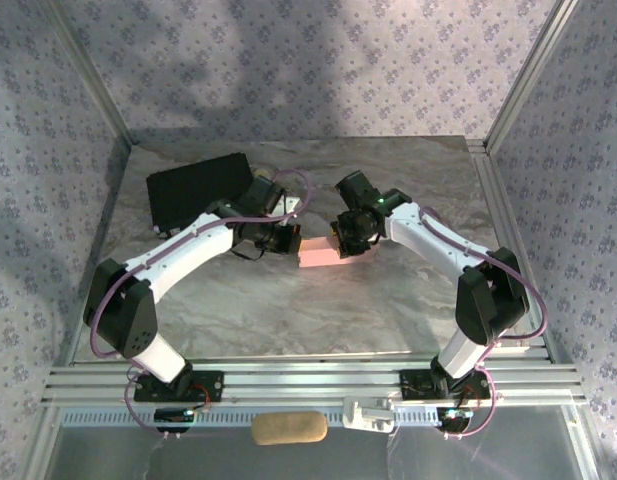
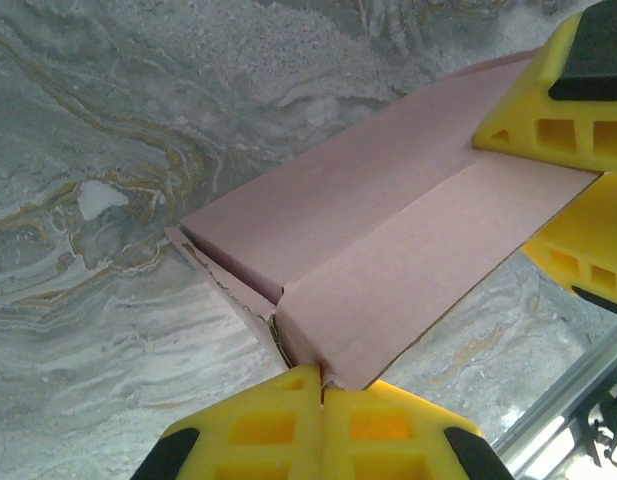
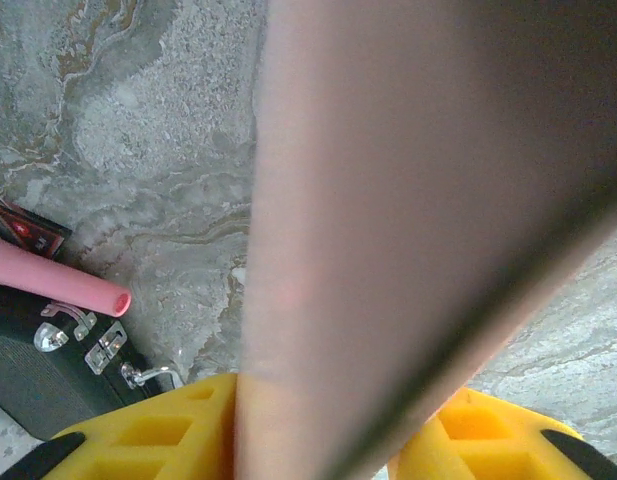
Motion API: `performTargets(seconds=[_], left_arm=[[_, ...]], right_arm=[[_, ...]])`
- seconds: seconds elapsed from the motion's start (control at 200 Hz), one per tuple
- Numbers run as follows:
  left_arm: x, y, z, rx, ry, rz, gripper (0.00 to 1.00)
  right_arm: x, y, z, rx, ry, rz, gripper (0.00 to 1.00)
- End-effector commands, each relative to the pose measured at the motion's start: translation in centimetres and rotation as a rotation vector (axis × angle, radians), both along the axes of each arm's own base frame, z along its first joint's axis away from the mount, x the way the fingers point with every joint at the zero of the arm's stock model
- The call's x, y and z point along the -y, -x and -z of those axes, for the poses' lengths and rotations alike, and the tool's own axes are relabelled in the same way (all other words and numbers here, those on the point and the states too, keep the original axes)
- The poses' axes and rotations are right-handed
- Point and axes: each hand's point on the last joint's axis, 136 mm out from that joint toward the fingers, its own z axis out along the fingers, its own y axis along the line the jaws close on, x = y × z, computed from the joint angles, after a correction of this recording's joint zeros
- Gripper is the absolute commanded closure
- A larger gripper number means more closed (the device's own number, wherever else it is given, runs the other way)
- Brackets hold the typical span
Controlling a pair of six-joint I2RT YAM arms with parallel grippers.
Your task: Fold the paper box
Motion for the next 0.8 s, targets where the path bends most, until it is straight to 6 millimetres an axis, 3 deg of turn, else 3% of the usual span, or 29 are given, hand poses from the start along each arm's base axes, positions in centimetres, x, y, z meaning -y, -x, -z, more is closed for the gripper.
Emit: performTargets(seconds=[0.0,0.265,0.5,0.649,0.794], left_arm=[[-2.9,-0.8,3.7,-0.011,-0.165,-0.084,1.00],[-3.0,-1.6,4.4,-0.011,-0.211,-0.092,1.00],[-2.7,-1.8,4.2,-0.025,-0.224,-0.088,1.00],[-2.2,-1.9,4.1,-0.025,-0.231,-0.071,1.00],[-2.0,-1.8,3.9,-0.019,-0.242,-0.065,1.00]], right_arm=[[1.1,0.7,0.8,-0.050,0.052,-0.020,0.57],[2.2,0.2,-1.1,0.016,0.070,-0.022,0.44],[3.5,-0.6,-4.5,0.151,0.111,-0.073,0.13],[4.7,-0.3,-6.9,0.253,0.154,-0.135,0.09],[7.5,-0.2,-9.7,0.430,0.273,-0.231,0.11]])
